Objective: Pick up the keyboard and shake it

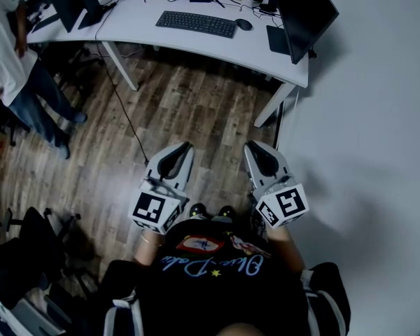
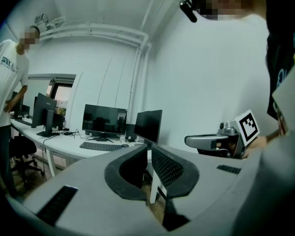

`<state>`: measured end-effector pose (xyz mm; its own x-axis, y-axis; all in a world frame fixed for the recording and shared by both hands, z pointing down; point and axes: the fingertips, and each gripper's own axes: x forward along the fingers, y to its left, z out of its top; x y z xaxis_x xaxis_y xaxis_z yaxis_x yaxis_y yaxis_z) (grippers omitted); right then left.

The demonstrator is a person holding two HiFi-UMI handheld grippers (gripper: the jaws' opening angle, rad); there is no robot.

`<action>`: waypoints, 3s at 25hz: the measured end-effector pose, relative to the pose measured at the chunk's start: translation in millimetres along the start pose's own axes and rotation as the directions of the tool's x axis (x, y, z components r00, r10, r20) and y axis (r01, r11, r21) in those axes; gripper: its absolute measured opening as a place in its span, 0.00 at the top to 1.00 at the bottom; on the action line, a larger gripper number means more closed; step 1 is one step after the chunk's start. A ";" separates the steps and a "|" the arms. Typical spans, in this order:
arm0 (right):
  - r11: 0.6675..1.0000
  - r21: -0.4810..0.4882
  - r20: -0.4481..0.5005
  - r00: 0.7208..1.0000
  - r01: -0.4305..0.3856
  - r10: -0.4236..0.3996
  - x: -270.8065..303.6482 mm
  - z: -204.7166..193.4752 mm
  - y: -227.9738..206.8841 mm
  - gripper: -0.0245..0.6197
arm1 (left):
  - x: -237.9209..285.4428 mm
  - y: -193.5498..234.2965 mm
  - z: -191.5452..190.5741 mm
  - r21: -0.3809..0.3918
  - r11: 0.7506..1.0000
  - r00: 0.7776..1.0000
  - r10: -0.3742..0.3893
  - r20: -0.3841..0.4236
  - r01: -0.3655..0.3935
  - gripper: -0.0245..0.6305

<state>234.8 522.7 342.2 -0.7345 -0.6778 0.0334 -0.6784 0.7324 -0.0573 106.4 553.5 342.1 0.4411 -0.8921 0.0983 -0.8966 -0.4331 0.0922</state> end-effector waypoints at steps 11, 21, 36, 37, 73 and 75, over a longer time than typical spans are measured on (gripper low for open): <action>0.999 0.014 -0.034 0.999 0.037 -0.037 29.5 -5.9 7.2 0.84 | -0.9 35.7 -0.4 -0.028 0.999 1.000 -0.031 0.003 0.031 0.83; 0.999 0.003 -0.041 0.999 0.032 -0.032 60.8 -10.2 -8.3 0.75 | 13.9 64.4 -13.9 -0.046 0.999 0.999 -0.019 -0.027 0.018 0.76; 0.999 0.036 -0.036 0.999 -0.024 0.025 188.2 -15.8 -146.4 0.72 | 157.5 159.3 -8.6 -0.052 0.995 0.996 0.085 -0.030 -0.086 0.70; 0.999 0.040 -0.038 0.999 -0.028 0.030 196.6 -15.1 -154.9 0.72 | 167.2 166.1 -7.2 -0.052 0.994 0.995 0.095 -0.039 -0.097 0.70; 0.986 0.157 -0.095 0.995 0.050 -0.035 422.1 -31.9 -335.6 0.67 | 399.8 371.2 -0.5 -0.059 0.996 0.992 0.063 -0.114 -0.070 0.68; 0.983 0.161 -0.117 0.991 0.089 -0.070 439.8 -34.6 -344.2 0.67 | 414.3 392.5 2.0 -0.049 0.998 0.994 0.035 -0.108 -0.040 0.68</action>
<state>144.7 -25.3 411.0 -0.6818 -0.7152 0.1538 -0.7296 0.6496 -0.2140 -62.8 13.7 417.1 0.4112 -0.8876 0.2075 -0.9107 -0.3900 0.1362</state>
